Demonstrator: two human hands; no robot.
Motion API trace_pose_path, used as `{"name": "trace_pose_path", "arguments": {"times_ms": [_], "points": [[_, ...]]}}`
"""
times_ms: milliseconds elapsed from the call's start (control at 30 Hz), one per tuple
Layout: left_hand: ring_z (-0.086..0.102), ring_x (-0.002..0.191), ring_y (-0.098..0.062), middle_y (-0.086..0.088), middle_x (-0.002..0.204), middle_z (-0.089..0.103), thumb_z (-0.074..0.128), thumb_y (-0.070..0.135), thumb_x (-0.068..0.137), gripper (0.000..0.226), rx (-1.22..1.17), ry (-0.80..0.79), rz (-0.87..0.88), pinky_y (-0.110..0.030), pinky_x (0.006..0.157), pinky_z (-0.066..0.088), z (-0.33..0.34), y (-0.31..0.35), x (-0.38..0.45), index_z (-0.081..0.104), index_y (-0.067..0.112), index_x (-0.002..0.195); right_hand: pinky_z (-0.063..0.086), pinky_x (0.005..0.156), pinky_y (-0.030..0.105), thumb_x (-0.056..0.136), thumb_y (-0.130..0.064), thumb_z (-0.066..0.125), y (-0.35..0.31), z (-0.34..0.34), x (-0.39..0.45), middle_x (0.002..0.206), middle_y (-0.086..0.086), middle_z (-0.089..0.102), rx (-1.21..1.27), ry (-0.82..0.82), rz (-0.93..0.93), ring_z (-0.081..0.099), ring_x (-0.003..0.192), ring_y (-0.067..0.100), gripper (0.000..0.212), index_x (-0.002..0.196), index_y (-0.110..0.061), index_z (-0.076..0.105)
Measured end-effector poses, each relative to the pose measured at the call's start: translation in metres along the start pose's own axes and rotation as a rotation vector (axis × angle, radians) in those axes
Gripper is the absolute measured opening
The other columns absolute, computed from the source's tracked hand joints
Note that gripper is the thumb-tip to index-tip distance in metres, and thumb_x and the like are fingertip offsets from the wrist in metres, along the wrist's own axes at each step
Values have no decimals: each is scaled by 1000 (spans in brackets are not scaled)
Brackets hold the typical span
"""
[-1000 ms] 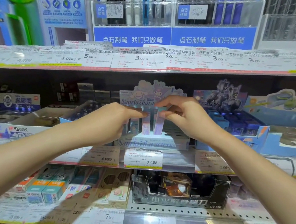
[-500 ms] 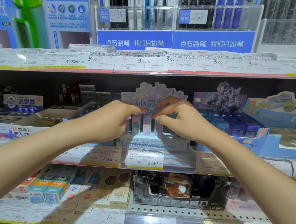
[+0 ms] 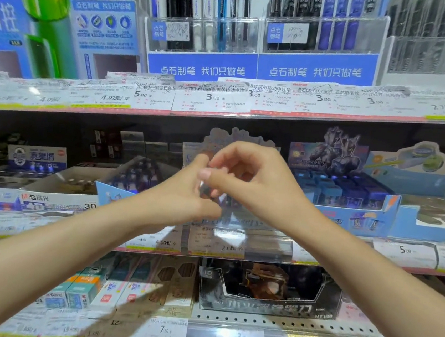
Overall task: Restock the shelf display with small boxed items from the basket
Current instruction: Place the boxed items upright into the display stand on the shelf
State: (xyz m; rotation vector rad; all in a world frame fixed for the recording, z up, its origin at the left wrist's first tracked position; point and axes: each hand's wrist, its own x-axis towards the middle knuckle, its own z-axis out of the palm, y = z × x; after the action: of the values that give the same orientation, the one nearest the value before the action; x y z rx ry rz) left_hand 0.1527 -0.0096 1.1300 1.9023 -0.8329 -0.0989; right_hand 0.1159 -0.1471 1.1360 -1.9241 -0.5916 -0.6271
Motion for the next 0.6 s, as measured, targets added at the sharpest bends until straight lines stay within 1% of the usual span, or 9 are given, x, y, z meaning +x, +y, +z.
{"name": "trace_pose_path", "arguments": {"times_ms": [67,167,233,300,367,433,500,567,600], "points": [[42,61,-3,-3,86,39,51,4,53,50,-6,-9,-3,-22,51,30,1,1,0,37,11,100,48,63,32,71,-25,77,1,2,2,78,14,68,-12,-34,39,59,65,21,19,81,-12,65],[45,51,5,0,80,38,49,1,52,42,-94,-70,-27,-16,45,32,0,1,-2,35,14,90,47,62,30,75,-21,74,5,2,5,72,4,65,-9,-57,71,60,66,18,14,81,-11,66],[46,55,-1,-3,80,40,55,4,46,45,-190,-109,-50,-18,49,35,-3,0,-4,38,13,87,47,57,23,78,-18,71,7,-3,6,66,4,65,15,-92,103,60,61,14,12,80,-8,66],[48,62,-10,-10,85,47,61,13,44,48,-251,-141,-47,-25,58,38,-6,-2,-4,46,11,90,50,61,30,79,-18,70,11,-10,9,66,9,65,18,-76,122,60,60,15,14,78,-5,65],[55,65,-13,-11,86,60,67,15,54,39,-180,-124,-45,-28,66,43,-9,-3,-5,55,8,91,48,65,33,78,-18,71,13,-19,12,69,14,63,-2,-34,128,57,61,15,15,75,-5,65],[57,61,-9,-2,72,65,70,11,73,10,-86,-66,-27,-26,67,46,-11,-4,-4,61,11,78,48,63,28,77,-20,71,15,-25,14,68,13,63,-18,-14,134,56,60,13,17,76,-4,66],[56,55,-7,1,62,62,65,3,82,14,-81,-29,-4,-21,61,47,-12,-5,-3,62,11,71,47,59,21,78,-22,71,14,-27,14,66,8,63,-23,-17,134,55,56,9,16,77,-7,65],[53,48,-5,0,58,59,61,-1,82,13,-134,2,9,-15,54,46,-9,-4,-2,62,8,72,50,62,27,79,-21,69,15,-27,13,73,9,64,-7,-29,125,57,60,10,13,84,-10,64],[50,45,-4,0,56,58,61,-1,82,14,-156,14,18,-13,51,45,-8,-4,0,62,7,71,53,67,32,79,-20,70,16,-26,12,83,11,66,5,-36,122,59,65,12,16,90,-12,63]]}}
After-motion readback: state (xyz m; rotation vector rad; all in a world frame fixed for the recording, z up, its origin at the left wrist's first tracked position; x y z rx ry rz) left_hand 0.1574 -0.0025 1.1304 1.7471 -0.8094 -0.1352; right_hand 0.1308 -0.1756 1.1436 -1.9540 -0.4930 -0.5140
